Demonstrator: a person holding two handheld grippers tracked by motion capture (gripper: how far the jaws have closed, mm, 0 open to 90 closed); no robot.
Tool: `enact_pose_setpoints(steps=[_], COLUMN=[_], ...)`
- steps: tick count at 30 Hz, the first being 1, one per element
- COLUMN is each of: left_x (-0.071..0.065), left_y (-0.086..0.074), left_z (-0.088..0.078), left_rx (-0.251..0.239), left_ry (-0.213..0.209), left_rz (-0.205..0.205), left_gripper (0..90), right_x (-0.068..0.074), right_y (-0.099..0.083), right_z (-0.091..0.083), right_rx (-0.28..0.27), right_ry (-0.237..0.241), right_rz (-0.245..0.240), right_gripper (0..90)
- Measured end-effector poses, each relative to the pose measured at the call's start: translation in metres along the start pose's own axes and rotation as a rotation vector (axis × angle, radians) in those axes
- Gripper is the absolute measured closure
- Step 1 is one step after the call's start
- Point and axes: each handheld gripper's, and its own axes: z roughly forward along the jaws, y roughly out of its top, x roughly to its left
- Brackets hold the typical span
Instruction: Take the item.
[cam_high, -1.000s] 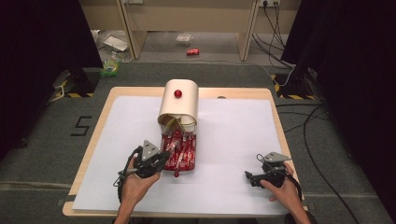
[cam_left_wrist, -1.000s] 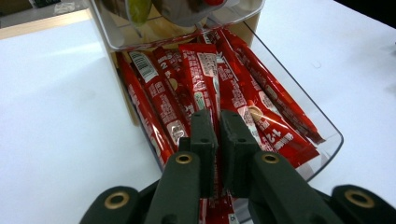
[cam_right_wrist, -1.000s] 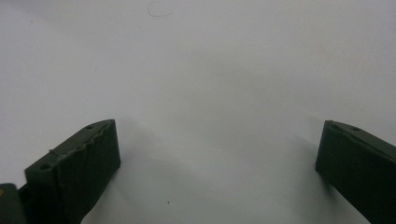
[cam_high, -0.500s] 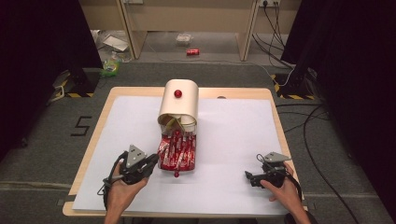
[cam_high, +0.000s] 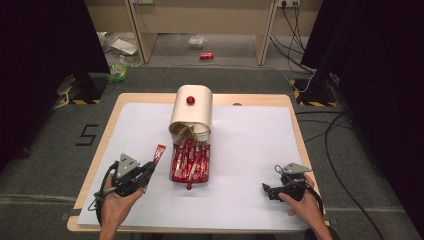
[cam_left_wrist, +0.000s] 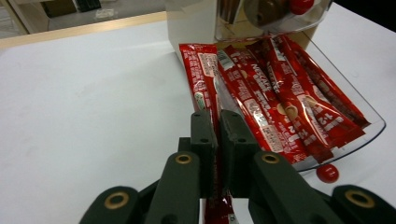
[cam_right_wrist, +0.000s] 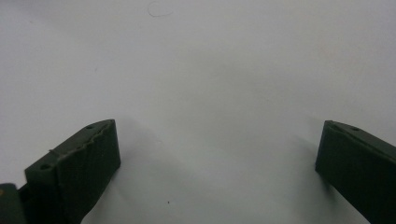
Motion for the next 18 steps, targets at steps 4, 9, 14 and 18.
enact_pose_setpoints(steps=[4,9,14,18], left_x=[0.005,0.01,0.013,0.017], left_y=[-0.001,-0.003,-0.003,-0.002], left_z=[0.001,0.003,0.004,0.004], left_rx=[0.003,0.004,-0.002,-0.004], left_ry=[0.012,0.02,0.026,0.04], left_rz=[-0.009,-0.021,-0.031,-0.034], left_gripper=[83.6,83.6,83.5,83.6], right_x=[0.0,0.0,0.0,0.0], right_y=[0.0,0.0,0.0,0.0], right_z=[0.0,0.0,0.0,0.0], right_rx=[0.002,0.001,0.001,0.002], right_ry=[0.0,0.0,0.0,0.001], right_rz=[0.0,-0.003,-0.001,0.0], right_gripper=[0.4,0.4,0.4,0.4])
